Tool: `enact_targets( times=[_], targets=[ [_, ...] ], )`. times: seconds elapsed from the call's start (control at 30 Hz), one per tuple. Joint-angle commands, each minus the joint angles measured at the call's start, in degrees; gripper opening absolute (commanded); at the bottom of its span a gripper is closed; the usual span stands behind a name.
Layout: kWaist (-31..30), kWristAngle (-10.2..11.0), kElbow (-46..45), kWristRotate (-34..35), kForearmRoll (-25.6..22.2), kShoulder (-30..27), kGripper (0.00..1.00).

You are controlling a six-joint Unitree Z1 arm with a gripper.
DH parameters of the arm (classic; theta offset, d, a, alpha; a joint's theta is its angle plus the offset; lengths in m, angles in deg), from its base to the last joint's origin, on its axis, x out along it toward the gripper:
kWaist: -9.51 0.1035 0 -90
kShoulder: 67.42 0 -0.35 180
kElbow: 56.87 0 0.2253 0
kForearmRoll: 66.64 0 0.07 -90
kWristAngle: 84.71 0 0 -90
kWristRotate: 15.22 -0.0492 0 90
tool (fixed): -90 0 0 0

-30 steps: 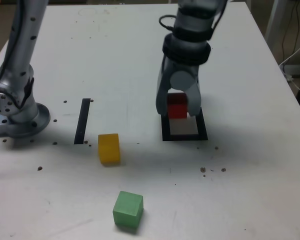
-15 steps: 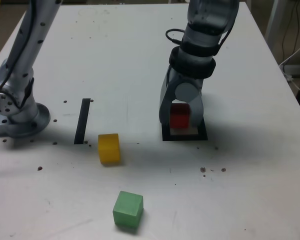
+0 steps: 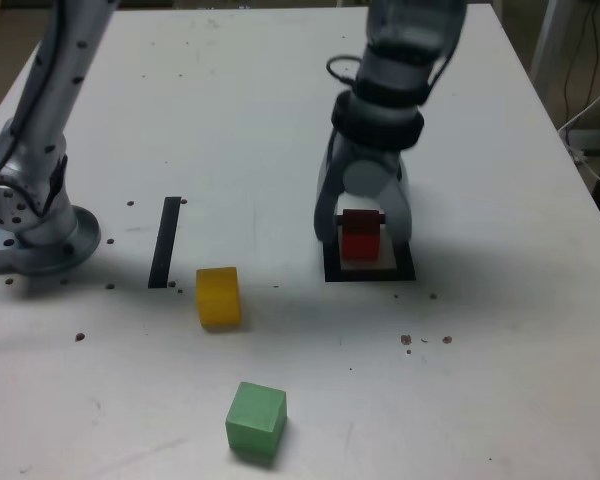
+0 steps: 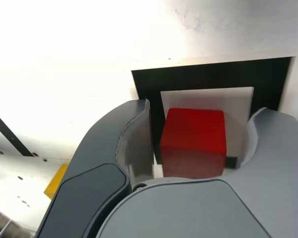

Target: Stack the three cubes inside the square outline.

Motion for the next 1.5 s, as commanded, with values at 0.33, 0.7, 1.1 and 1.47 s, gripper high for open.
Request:
enact_targets(
  times=[0.33, 0.7, 1.1, 1.47],
  targets=[
    [-0.3, 5.5, -13.1, 8.4, -2.1, -18.7, 1.0],
    [-7.6, 1.8, -24.0, 16.2, -4.2, -27.1, 1.0],
    [-16.5, -6.0, -26.4, 19.8, 1.3, -23.0, 0.98],
    [-17.3, -10.0, -26.4, 17.3, 4.3, -16.7, 0.94]
  ],
)
